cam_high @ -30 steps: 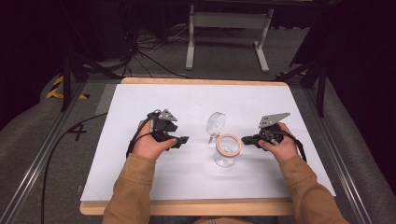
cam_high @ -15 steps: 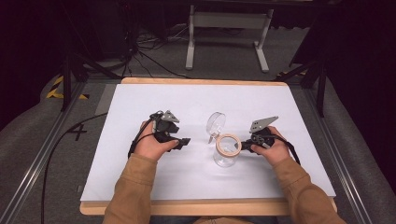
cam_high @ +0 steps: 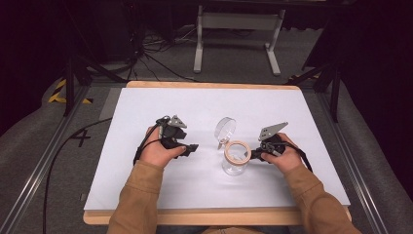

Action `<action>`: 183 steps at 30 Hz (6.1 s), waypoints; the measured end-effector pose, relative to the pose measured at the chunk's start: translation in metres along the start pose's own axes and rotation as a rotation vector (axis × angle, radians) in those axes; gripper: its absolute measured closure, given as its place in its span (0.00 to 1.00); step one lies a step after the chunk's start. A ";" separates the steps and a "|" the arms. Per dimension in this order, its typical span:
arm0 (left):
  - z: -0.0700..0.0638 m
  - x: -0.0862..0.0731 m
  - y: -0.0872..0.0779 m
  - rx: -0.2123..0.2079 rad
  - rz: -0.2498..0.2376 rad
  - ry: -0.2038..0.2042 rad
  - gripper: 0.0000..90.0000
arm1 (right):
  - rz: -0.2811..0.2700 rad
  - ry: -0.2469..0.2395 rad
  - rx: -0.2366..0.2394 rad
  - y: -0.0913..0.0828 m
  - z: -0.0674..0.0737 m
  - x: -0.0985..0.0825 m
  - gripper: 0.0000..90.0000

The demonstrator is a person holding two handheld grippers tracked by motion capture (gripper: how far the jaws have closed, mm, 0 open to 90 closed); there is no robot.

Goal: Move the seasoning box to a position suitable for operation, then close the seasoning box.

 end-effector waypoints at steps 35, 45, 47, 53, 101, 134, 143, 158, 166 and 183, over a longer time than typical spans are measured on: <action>-0.004 0.012 0.009 -0.046 -0.017 0.007 0.42 | 0.081 -0.123 0.128 0.005 0.056 0.004 1.00; -0.006 0.016 0.005 -0.079 -0.045 0.012 0.72 | 0.060 -0.107 0.114 -0.003 0.054 0.006 1.00; -0.007 0.016 0.004 -0.083 -0.043 0.013 0.77 | 0.054 -0.104 0.110 -0.006 0.054 0.007 1.00; -0.008 0.026 0.000 -0.088 -0.111 0.015 1.00 | 0.004 -0.084 0.091 -0.028 0.053 0.014 1.00; -0.038 0.062 0.018 -0.149 -0.306 0.103 0.98 | -0.412 0.017 0.074 -0.046 0.079 0.072 1.00; -0.037 0.049 -0.009 -0.150 -0.206 0.077 0.95 | -0.357 0.037 0.119 -0.054 0.090 0.071 1.00; -0.029 0.040 -0.016 -0.139 -0.158 0.056 0.93 | -0.271 0.013 0.124 -0.050 0.094 0.066 1.00; -0.016 0.022 -0.014 -0.124 -0.036 0.022 0.88 | -0.148 0.014 0.155 -0.040 0.097 0.055 1.00; -0.013 0.017 -0.014 -0.125 -0.012 0.017 0.88 | -0.103 0.016 0.172 -0.037 0.098 0.050 1.00; -0.016 0.018 -0.018 -0.127 -0.029 0.020 0.87 | -0.014 0.021 0.206 -0.036 0.101 0.041 1.00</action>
Point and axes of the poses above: each handheld gripper's, and its own axes: y roughly forward along the jaws, x roughly out of its top, z roughly to its left, the point moved 9 cm from there along y, roughly forward along the jaws
